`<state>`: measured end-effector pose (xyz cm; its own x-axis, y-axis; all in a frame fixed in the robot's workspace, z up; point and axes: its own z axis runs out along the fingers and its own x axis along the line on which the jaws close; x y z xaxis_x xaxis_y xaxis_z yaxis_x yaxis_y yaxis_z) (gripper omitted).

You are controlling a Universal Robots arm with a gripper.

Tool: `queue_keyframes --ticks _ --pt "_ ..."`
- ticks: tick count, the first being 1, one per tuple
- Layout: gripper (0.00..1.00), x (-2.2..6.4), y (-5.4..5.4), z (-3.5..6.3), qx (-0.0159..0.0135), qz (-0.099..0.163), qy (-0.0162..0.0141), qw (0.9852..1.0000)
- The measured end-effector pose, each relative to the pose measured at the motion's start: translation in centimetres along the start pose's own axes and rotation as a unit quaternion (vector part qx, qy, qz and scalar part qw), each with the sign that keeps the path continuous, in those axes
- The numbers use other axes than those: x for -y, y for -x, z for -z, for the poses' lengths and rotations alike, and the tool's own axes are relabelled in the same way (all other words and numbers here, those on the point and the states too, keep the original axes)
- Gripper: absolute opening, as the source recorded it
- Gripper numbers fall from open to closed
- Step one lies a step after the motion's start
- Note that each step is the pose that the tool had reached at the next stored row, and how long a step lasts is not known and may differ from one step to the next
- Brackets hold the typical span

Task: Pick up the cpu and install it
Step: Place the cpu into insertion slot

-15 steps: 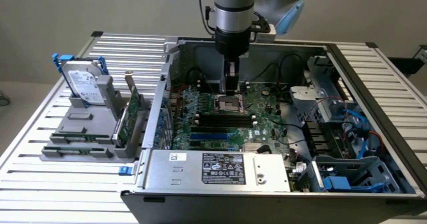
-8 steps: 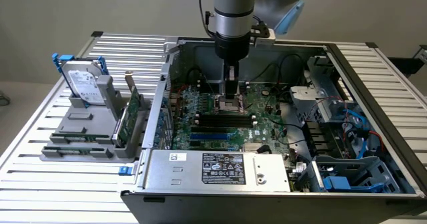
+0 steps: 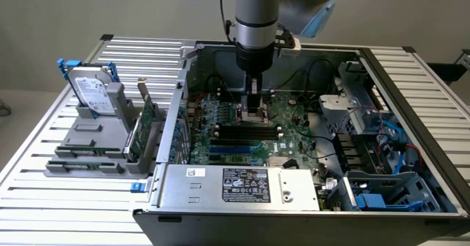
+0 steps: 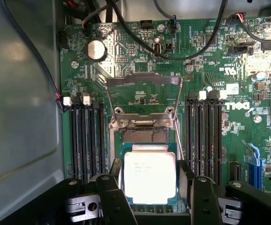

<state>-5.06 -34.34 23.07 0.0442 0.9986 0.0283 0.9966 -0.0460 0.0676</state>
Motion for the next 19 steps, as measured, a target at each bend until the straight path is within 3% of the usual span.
queue_keyframes --ticks 11,19 --pt "0.55 -0.08 0.0 -1.63 0.0000 0.000 0.0000 1.0000" --pt "0.55 -0.11 0.1 -1.79 -0.0004 0.000 -0.0005 1.0000"
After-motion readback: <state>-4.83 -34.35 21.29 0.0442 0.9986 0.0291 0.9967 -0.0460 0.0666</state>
